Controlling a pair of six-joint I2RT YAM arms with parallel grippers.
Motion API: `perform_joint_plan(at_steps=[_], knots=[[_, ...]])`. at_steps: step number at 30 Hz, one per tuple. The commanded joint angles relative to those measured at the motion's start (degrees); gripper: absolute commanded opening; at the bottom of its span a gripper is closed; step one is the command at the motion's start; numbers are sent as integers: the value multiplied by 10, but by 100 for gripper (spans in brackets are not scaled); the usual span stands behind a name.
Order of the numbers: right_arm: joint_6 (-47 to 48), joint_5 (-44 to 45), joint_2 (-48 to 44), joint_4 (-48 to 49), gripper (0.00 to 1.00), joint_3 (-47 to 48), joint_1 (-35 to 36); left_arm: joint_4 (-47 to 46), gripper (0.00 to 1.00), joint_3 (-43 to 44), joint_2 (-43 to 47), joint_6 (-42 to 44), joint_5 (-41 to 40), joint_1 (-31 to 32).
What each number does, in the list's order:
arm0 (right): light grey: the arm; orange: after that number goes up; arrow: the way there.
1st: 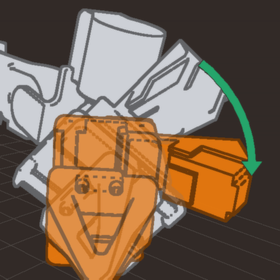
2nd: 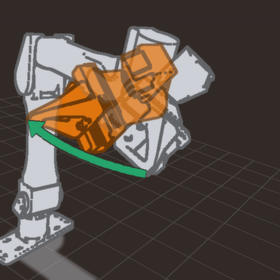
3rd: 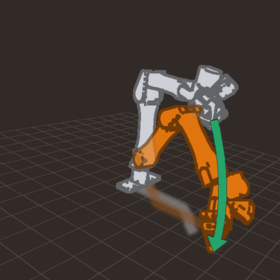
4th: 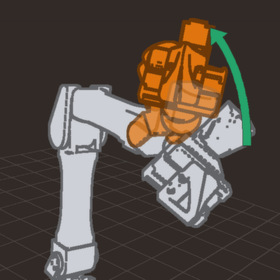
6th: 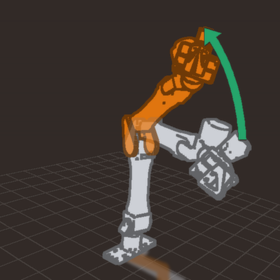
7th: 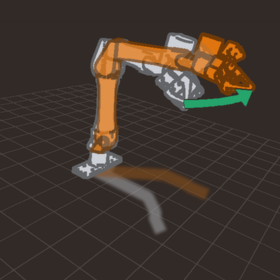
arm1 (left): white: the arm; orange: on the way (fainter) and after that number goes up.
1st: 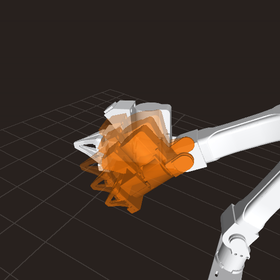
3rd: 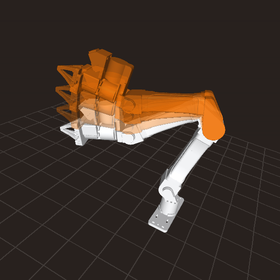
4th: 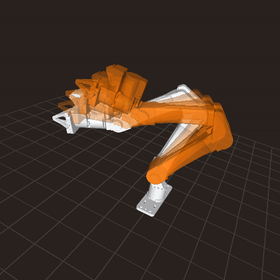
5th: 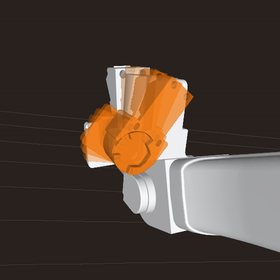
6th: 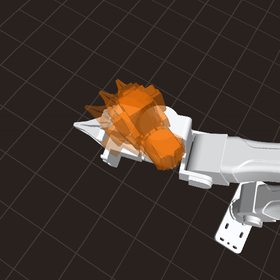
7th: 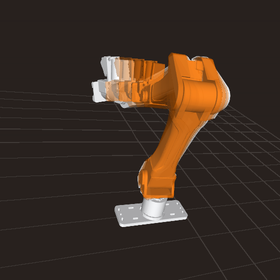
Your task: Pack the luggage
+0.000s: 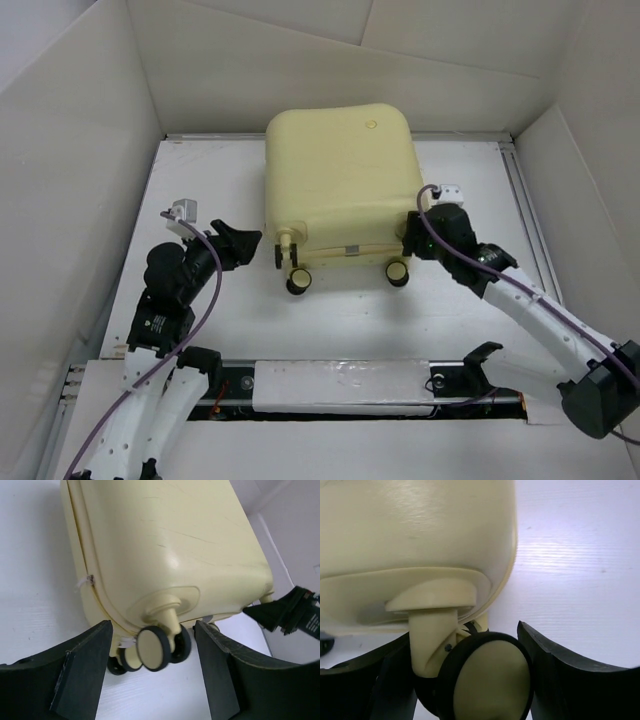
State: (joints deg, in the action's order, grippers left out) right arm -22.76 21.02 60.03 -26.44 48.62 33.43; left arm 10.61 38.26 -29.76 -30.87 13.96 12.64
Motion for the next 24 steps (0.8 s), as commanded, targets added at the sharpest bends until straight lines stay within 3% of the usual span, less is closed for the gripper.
perform_joint_plan(at_steps=[1,3,6,9,13,15,19,20,21,22,23,24], knots=[[40,-25,-20,73,14,74,-109,-27,63,-3,1,5,17,-2],[55,-53,-20,67,49,103,-143,-51,62,-16,1,-10,36,-2],[66,-98,-36,51,89,122,-163,-103,60,-21,-30,-37,41,-2],[66,-106,-61,45,100,122,-151,-149,58,31,-107,-53,36,-2],[60,-93,-108,58,100,107,-123,-126,58,178,-256,-33,-18,-2],[54,-118,-122,58,100,114,-98,-70,55,290,-323,-20,-61,-2],[54,-150,-134,77,100,121,-25,-32,55,435,-369,23,-109,4],[54,-150,-122,77,100,121,-8,-11,55,470,-414,40,-134,22],[49,-142,-114,77,100,128,26,69,55,563,-444,85,-260,53],[49,-115,-106,68,100,133,43,85,55,598,-472,105,-314,89],[44,-100,-92,68,100,140,58,95,56,623,-521,124,-365,162],[44,-90,-85,68,100,140,72,118,56,651,-542,124,-414,187]])
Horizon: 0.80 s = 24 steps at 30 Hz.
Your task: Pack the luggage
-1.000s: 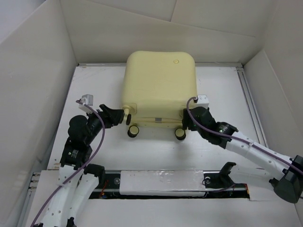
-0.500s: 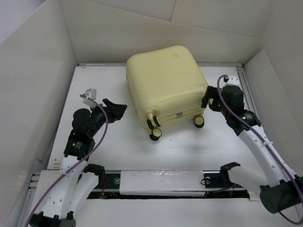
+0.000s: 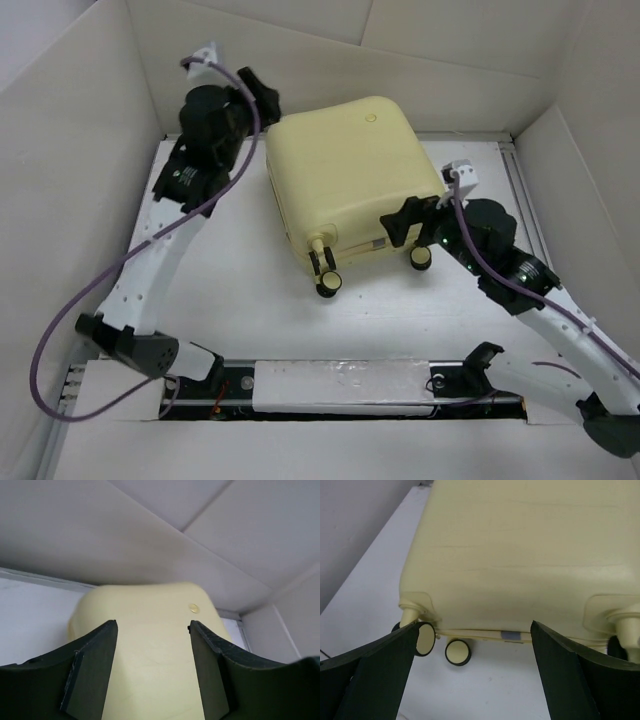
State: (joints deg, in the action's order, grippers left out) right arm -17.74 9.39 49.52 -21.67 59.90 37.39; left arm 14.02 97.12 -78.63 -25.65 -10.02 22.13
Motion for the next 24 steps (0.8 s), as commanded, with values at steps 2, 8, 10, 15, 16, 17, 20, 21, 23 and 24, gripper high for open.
perform_joint_plan(at_steps=[2,8,10,15,16,17,20,21,23,24], knots=[[-6,53,25,2,100,33,69,108,53,72,-31,8,-158,92],[-12,74,9,-22,83,20,132,-127,49,-391,301,-62,-35,98],[-18,57,20,-15,47,20,138,-137,48,-485,405,-81,-25,98],[-30,90,90,-28,24,58,194,-138,43,-691,534,-119,10,98],[-30,99,104,-33,33,73,203,-150,43,-710,543,-124,18,98],[-36,106,131,-41,60,80,211,-150,43,-726,543,-124,23,98],[-49,128,188,-54,96,110,244,-192,41,-777,522,-124,39,98],[-55,136,203,-59,100,119,254,-203,41,-787,522,-124,47,98],[-61,148,238,-72,100,153,274,-231,41,-817,556,-110,73,98],[-61,148,275,-96,100,167,274,-231,43,-824,563,-102,73,98]])
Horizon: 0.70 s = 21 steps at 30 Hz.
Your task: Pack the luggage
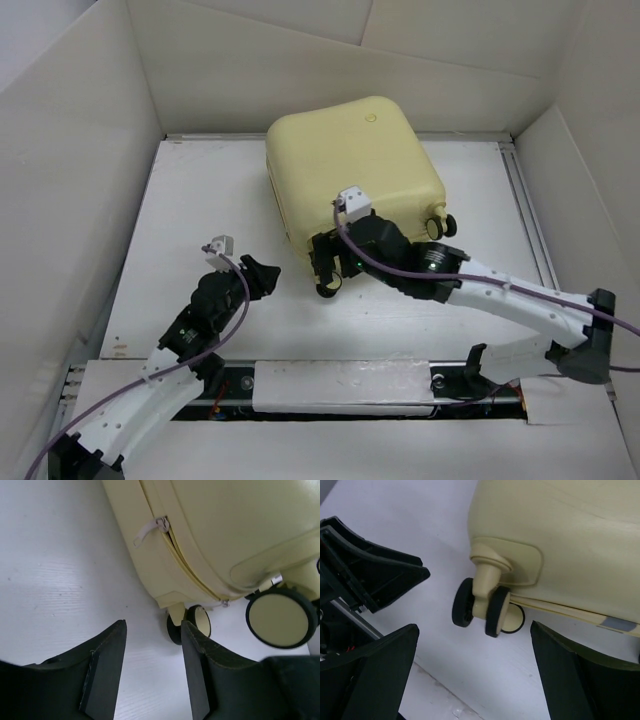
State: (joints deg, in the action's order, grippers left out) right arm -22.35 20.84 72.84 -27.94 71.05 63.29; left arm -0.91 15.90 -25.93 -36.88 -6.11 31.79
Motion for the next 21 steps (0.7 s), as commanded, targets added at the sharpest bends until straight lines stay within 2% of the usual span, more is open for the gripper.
perform_joint_plan(at_steps=[1,7,11,13,16,17,18,21], knots=[[-20,46,61,-46,100,70,22,-81,43,-23,36,18,57,1],[-37,91,142,-84,100,115,32,-156,46,-66,7,45,132,1],[-44,91,175,-98,92,128,27,-205,47,-86,-36,73,125,1],[-50,85,187,-98,89,128,21,-183,47,-56,-55,74,67,1],[-50,73,192,-84,76,123,-3,-157,47,2,-34,72,28,1],[-50,65,192,-68,63,123,-11,-150,47,27,-21,80,20,1],[-50,56,192,-60,55,116,-19,-138,47,55,-21,86,11,1],[-44,41,186,-32,36,103,-44,-177,49,108,-59,63,-75,93]])
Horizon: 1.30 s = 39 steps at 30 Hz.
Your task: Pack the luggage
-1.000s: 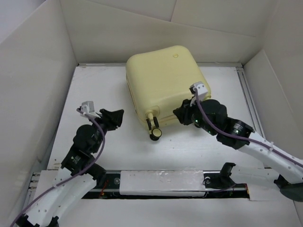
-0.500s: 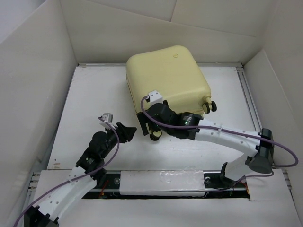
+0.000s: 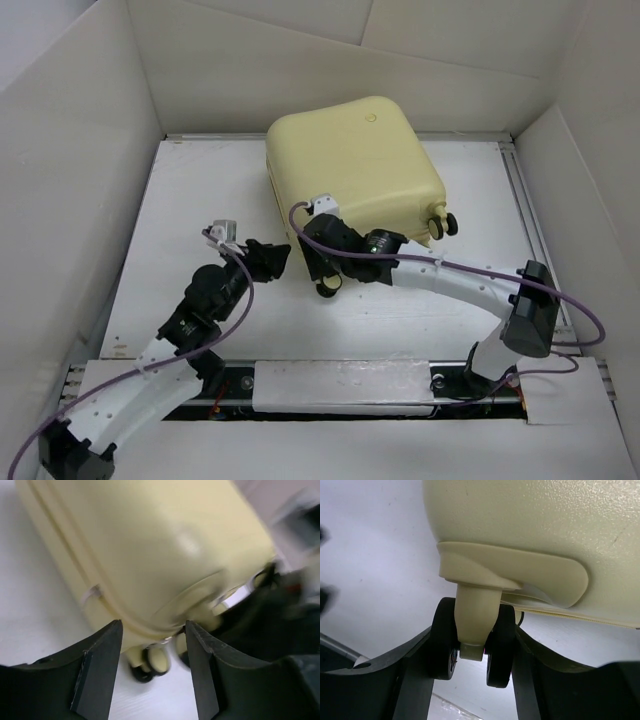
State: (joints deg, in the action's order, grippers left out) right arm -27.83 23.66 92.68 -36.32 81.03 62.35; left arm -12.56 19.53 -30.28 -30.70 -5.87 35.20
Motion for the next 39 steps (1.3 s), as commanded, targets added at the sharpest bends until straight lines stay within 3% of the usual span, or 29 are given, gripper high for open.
perform_joint_plan(at_steps=[1,2,4,5,6,7,8,10,14,15,18,19,23,25,27,28,30,35,38,39], knots=[[16,5,-13,61,33,3,-45,-44,49,153,-44,1,-161,90],[16,-7,-19,69,30,-4,-50,-25,49,196,-73,9,-203,123],[23,-23,-19,93,25,-10,-62,-25,50,277,-156,84,-301,254],[31,-33,-24,100,25,-11,-73,-41,50,346,-180,120,-445,308],[31,-50,-24,100,23,-11,-78,-70,50,364,-217,165,-512,408],[37,-61,-24,106,22,-3,-84,-115,50,365,-230,277,-560,452],[44,-69,-24,113,22,-3,-89,-167,49,343,-241,322,-630,489],[49,-87,-19,113,20,4,-98,-208,46,311,-256,312,-702,566],[61,-123,-19,135,18,4,-112,-201,39,128,-192,114,-762,652],[61,-133,-24,135,18,4,-118,-111,39,88,-183,-14,-770,671],[73,-166,-24,141,17,16,-133,119,37,88,-202,-284,-743,694],[73,-176,-24,141,17,16,-141,231,37,102,-219,-411,-743,702],[87,-208,-19,141,17,35,-146,377,46,146,-326,-551,-737,702],[87,-219,-24,141,17,35,-146,471,47,179,-395,-692,-755,702],[80,-244,-31,154,16,30,-146,623,47,229,-464,-796,-760,684],[80,-253,-37,165,16,30,-146,672,47,241,-488,-912,-760,676],[74,-268,-37,165,16,35,-141,773,51,250,-532,-1017,-778,671],[74,-249,-32,133,14,65,-119,773,52,265,-576,-1062,-808,655],[74,-218,-26,120,18,66,-114,773,65,286,-598,-1062,-823,655],[67,-202,-34,120,21,55,-108,773,73,320,-608,-1022,-823,655]])
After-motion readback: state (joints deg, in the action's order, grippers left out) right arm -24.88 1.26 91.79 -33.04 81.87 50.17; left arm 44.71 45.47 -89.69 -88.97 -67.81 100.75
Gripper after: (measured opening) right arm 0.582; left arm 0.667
